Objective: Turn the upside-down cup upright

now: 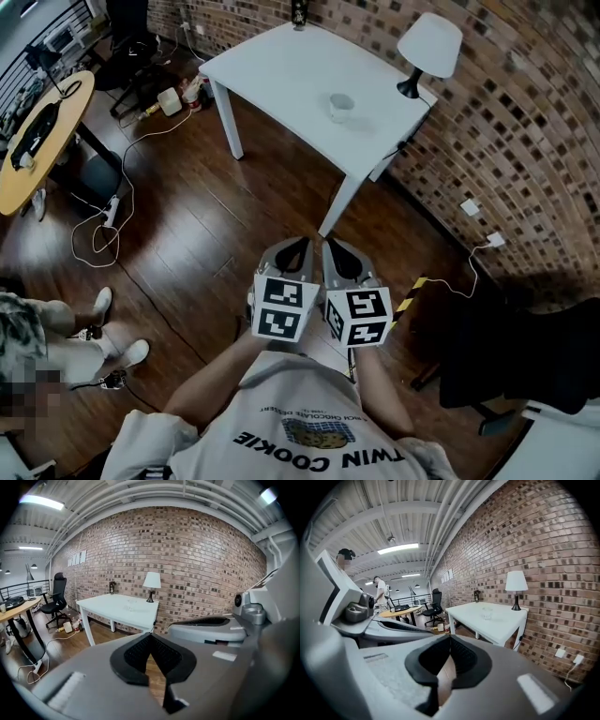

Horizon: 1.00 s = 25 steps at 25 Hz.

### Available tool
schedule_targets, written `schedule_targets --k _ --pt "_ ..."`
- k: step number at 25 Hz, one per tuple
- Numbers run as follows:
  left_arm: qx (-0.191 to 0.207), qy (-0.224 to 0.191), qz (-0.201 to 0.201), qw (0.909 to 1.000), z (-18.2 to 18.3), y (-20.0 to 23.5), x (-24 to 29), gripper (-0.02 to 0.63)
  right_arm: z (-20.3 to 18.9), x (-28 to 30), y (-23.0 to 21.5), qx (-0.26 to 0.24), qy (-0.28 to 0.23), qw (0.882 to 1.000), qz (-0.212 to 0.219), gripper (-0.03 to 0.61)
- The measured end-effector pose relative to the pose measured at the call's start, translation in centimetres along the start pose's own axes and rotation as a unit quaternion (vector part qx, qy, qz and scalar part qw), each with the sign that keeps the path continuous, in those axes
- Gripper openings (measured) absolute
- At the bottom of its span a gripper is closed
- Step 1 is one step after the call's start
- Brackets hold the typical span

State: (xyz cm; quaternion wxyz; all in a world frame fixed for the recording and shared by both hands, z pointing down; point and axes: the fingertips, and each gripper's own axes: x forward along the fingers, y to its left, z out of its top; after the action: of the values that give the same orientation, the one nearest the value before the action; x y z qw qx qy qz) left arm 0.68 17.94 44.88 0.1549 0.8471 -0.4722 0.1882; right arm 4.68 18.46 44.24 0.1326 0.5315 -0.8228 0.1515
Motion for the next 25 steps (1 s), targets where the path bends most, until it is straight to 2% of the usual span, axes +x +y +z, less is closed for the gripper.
schedule_targets --k 10,16,20,25 --pt "-0.006 -0.002 -0.026 0.9996 5.4 9.4 7.0 0.005 5.7 11.5 -1.5 -0.012 0.016 1.000 -0.019 0.005" --pt "-0.008 -0.001 -0.040 0.9992 7.2 12.2 10.5 0.005 7.9 16.1 -3.5 -0.031 0.025 0.999 -0.027 0.009" --pt "-0.014 0.005 -0.044 0.9989 8.1 13.2 13.6 0.005 8.8 18.9 -5.6 -0.061 0.033 0.997 -0.034 0.011" --pt "-0.016 0.010 -0.037 0.9991 9.7 14.1 18.3 0.005 9.6 22.8 -9.5 -0.101 0.054 0.993 -0.019 0.019"
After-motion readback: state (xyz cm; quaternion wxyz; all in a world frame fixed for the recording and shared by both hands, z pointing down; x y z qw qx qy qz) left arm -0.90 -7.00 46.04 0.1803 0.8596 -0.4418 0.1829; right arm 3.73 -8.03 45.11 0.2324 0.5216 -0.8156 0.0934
